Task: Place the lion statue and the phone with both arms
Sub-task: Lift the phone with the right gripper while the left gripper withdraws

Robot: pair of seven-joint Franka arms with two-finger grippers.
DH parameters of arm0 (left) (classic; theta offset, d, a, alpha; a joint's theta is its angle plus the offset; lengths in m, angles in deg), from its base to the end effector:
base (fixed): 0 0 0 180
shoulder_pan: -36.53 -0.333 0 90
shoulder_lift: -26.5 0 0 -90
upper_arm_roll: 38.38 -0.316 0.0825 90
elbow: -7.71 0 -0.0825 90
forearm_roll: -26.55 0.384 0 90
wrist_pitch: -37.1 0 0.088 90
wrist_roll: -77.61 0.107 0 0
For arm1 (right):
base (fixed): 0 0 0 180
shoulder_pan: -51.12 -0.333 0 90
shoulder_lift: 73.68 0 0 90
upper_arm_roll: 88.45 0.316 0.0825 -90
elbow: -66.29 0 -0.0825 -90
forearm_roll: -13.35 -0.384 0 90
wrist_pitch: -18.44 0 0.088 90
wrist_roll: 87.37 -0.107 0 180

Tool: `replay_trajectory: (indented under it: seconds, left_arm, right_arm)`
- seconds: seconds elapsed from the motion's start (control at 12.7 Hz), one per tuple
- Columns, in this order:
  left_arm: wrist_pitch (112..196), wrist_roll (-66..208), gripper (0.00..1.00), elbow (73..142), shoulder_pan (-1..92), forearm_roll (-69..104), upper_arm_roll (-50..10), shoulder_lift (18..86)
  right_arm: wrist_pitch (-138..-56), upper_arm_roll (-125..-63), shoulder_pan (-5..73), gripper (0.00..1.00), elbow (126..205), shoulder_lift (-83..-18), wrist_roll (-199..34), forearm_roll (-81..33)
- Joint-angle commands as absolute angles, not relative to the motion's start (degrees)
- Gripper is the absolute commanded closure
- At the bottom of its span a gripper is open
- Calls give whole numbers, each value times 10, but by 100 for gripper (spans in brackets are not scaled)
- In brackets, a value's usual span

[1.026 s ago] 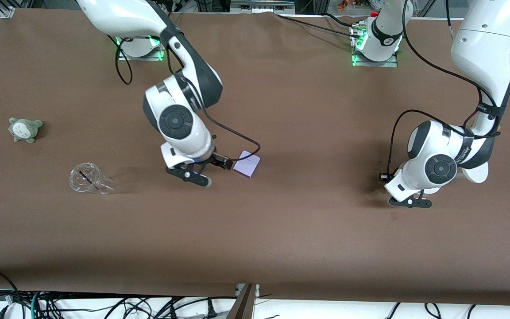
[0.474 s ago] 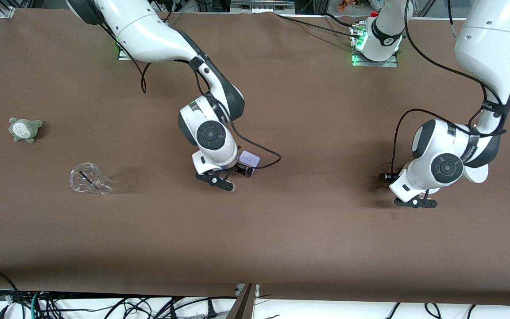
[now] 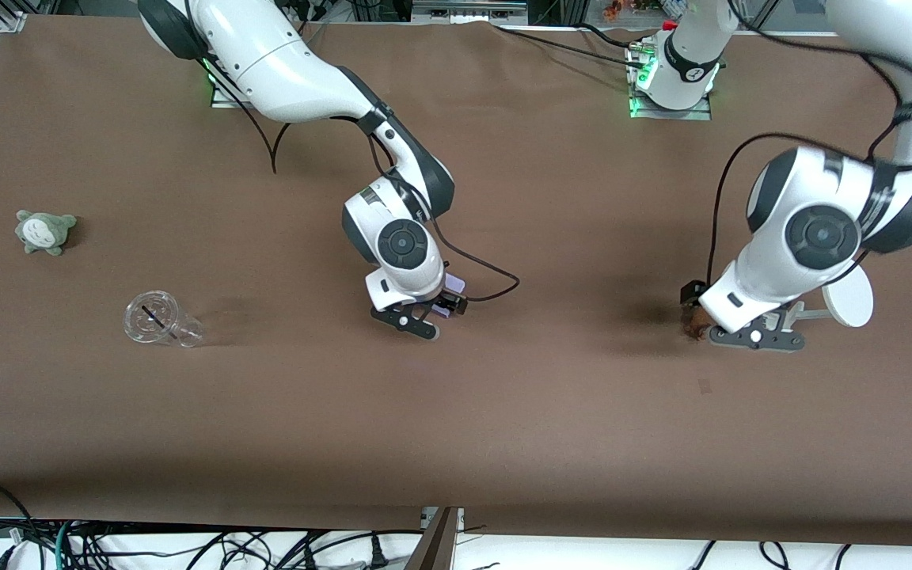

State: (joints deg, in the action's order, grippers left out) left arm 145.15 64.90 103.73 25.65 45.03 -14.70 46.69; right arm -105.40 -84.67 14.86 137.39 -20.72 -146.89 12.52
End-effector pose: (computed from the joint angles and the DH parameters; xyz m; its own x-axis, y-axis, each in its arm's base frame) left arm 0.6332 -0.0942 0.4042 0.9923 -0.0965 -0.0776 -0.1089 -0.9785 -0.1753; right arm 0.5852 0.4755 0.2044 0.9296 -0.3641 -0.0573 -0.3662 -0.9301 -0.0300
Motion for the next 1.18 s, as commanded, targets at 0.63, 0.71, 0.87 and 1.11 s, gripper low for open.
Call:
replay_trajectory:
  seconds: [0.63, 0.71, 0.87, 1.11]
  left_arm:
    - [1230, 796, 0, 875, 286, 320, -253, 400]
    - [1258, 796, 0, 899, 318, 316, -301, 371]
    - [1370, 793, 0, 1010, 366, 295, -369, 284]
    - [1384, 774, 0, 1075, 396, 295, -390, 239]
  right_arm:
    - [-1067, -858, 131, 30, 1352, -169, -1484, 134]
    - [-1067, -858, 132, 56, 1352, -169, -1480, 134]
    - [-1058, -866, 134, 82, 1352, -178, -1471, 134]
    - [-995, -866, 148, 88, 1350, -229, -1420, 134]
